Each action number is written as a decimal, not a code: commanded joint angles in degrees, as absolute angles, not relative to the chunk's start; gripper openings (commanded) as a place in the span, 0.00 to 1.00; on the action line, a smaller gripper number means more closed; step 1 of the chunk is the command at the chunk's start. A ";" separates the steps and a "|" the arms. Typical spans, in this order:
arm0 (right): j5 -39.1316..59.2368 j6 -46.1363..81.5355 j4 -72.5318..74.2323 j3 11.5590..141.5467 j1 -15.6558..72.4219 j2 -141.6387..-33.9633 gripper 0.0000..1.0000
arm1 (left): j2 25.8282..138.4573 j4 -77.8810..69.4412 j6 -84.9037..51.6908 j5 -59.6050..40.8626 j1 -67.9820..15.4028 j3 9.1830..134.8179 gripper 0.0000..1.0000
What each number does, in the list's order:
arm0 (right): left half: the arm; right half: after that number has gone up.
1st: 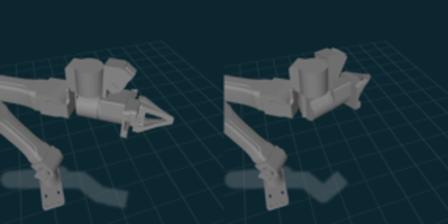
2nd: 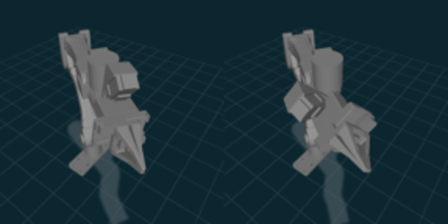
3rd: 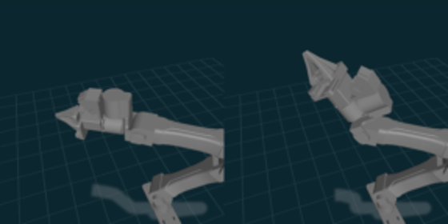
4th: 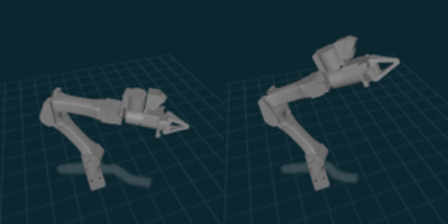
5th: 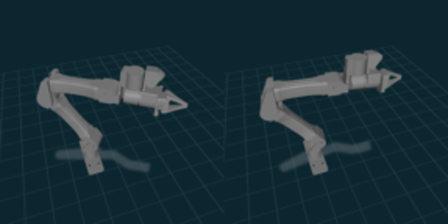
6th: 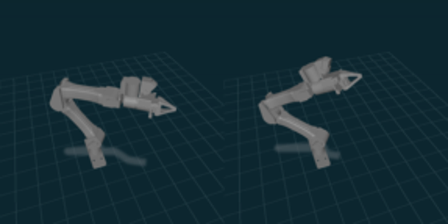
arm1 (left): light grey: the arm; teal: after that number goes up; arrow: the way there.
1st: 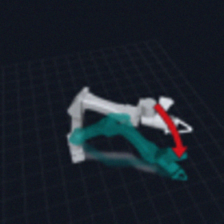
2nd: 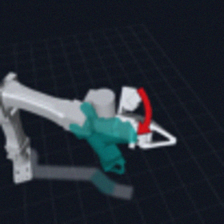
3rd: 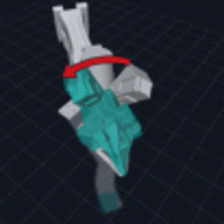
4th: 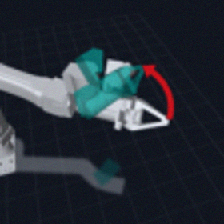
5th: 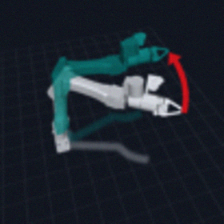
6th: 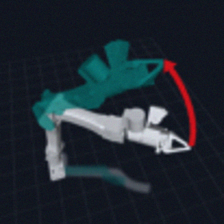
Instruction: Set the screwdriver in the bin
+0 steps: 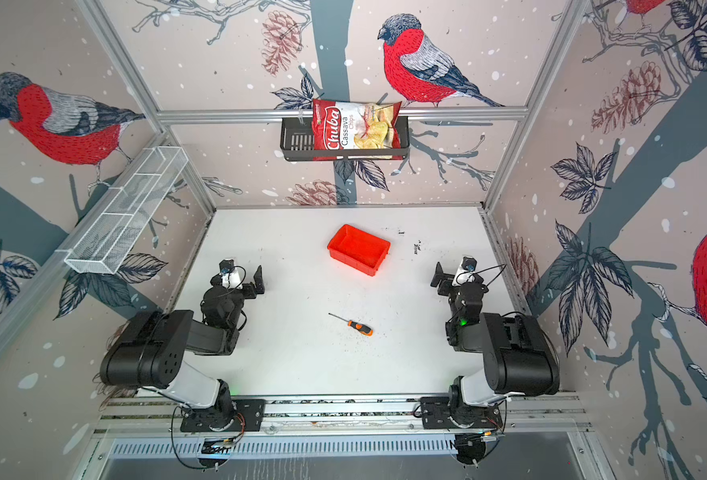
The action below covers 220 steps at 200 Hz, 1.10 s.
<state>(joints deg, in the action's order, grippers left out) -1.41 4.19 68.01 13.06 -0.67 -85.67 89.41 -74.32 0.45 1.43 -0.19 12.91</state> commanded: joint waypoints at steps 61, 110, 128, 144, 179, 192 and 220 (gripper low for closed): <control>-1.93 3.69 68.47 13.36 -0.62 -85.82 1.00 | 89.25 -75.73 0.53 1.23 -0.22 12.94 1.00; -1.93 3.69 68.47 13.36 -0.61 -85.81 0.99 | 89.30 -75.72 0.53 1.23 -0.19 13.01 1.00; -1.87 3.69 68.45 13.40 -0.62 -85.87 1.00 | 89.34 -75.50 0.53 1.28 -0.25 13.09 1.00; -1.93 3.69 68.47 13.36 -0.66 -85.83 0.99 | 89.30 -75.64 0.53 1.21 -0.18 13.05 1.00; -2.38 3.78 68.61 13.18 -0.53 -85.56 1.00 | 89.21 -75.84 0.48 1.20 -0.18 12.84 0.99; -2.64 3.70 67.09 13.58 -0.46 -84.53 0.99 | 88.93 -75.92 0.78 0.23 -0.24 12.75 0.99; -2.90 3.13 61.33 14.72 0.21 -80.17 1.00 | 85.35 -72.91 1.58 -1.04 -0.26 12.83 0.99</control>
<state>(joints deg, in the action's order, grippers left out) -2.24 4.19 64.95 13.85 -0.30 -82.89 87.85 -73.84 0.58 0.71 -0.19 12.82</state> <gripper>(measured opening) 0.996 0.990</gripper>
